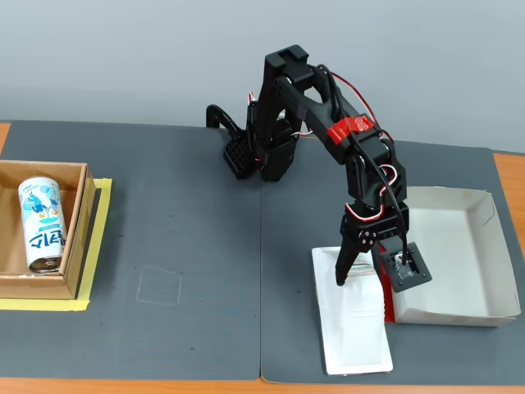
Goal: Pick the sandwich and put it in the gray box
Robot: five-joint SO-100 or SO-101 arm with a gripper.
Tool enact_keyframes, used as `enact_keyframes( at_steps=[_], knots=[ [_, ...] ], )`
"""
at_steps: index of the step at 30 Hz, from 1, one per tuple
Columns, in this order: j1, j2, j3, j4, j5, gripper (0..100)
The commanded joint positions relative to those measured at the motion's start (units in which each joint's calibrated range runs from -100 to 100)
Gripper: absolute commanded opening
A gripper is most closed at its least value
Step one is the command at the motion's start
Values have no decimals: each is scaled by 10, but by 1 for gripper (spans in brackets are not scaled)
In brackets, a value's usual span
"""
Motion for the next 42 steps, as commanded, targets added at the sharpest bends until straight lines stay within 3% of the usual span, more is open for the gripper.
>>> enact_keyframes(
  at_steps=[1,33,42],
  knots=[
    [6,0,-10,-6,1,33],
    [40,63,-10,-8,1,33],
    [40,63,-10,-8,2,7]
  ],
)
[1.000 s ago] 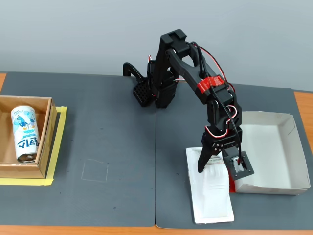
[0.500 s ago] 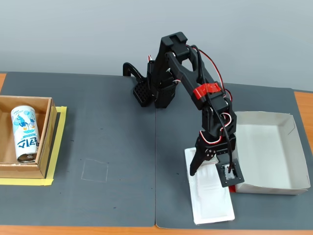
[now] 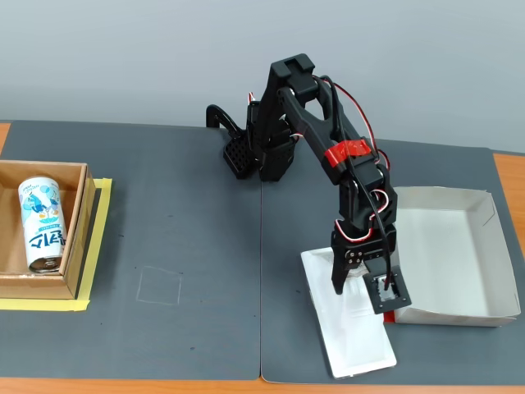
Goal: Pick the sandwich and put it in the gray box
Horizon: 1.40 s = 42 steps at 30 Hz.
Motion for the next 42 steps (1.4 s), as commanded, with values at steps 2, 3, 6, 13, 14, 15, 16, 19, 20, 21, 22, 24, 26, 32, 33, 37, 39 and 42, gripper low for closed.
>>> enact_keyframes(
  at_steps=[2,3,6,13,14,15,16,19,20,21,22,24,26,32,33,37,39,42],
  knots=[
    [7,-5,-9,-7,0,3],
    [7,-5,-9,-7,0,2],
    [7,-11,-9,-5,0,2],
    [7,-41,-8,1,0,2],
    [7,-51,-8,1,0,2],
    [7,-59,-8,1,0,2],
    [8,-67,-8,1,0,2],
    [12,-91,-8,2,0,2],
    [14,-101,-6,2,0,2],
    [16,-111,1,2,0,2],
    [17,-122,6,2,0,2],
    [18,-150,21,2,0,2],
    [18,-184,43,2,0,2],
    [12,-295,107,2,0,2],
    [11,-313,114,2,0,2],
    [9,-368,123,2,0,2],
    [0,-387,122,2,1,2],
    [-26,-407,118,1,13,2]
  ],
)
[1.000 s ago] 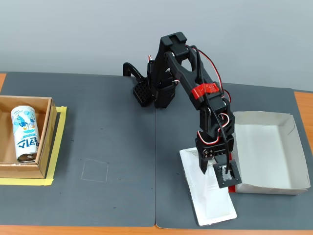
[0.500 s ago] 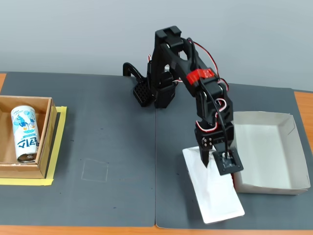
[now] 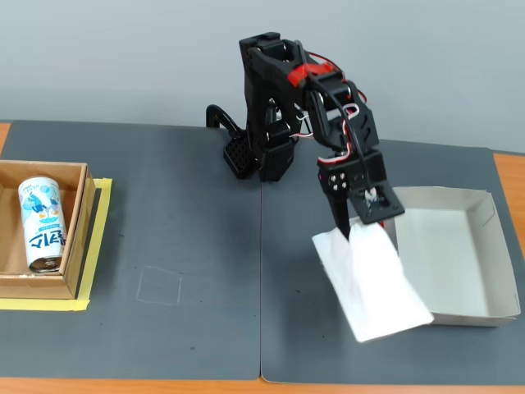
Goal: Pick the sandwich and put it in the gray box
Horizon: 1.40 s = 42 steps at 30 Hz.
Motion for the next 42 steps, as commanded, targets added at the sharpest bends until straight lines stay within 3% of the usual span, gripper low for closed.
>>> enact_keyframes(
  at_steps=[1,16,42],
  knots=[
    [-35,-39,-11,0,15,2],
    [-173,37,-89,-76,15,2],
    [-227,377,-392,-87,15,2]
  ],
)
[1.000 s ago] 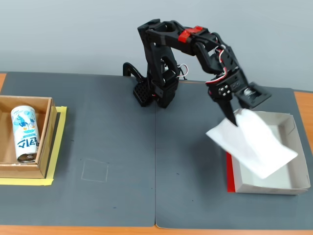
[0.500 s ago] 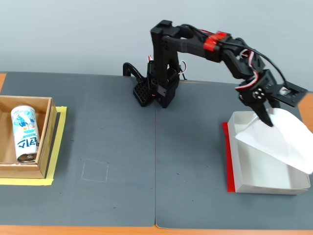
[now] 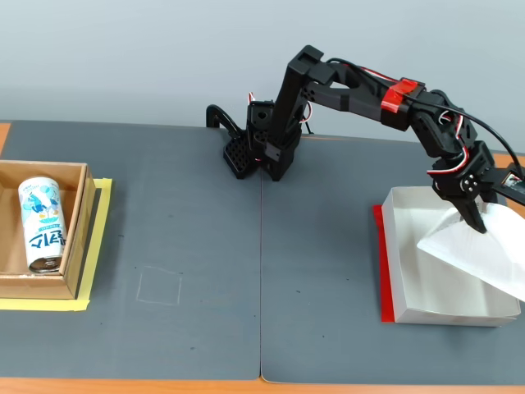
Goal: Pick the sandwich and put it in the gray box
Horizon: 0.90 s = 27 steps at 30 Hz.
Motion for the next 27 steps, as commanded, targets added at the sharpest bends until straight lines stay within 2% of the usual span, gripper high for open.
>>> enact_keyframes(
  at_steps=[1,7,13,16,27],
  knots=[
    [-2,-4,-34,-12,-2,2],
    [-2,-4,-28,-10,-1,3],
    [-2,-4,-26,-4,-1,22],
    [-3,-4,-26,-7,-1,27],
    [-3,-6,-27,-3,-1,28]
  ],
)
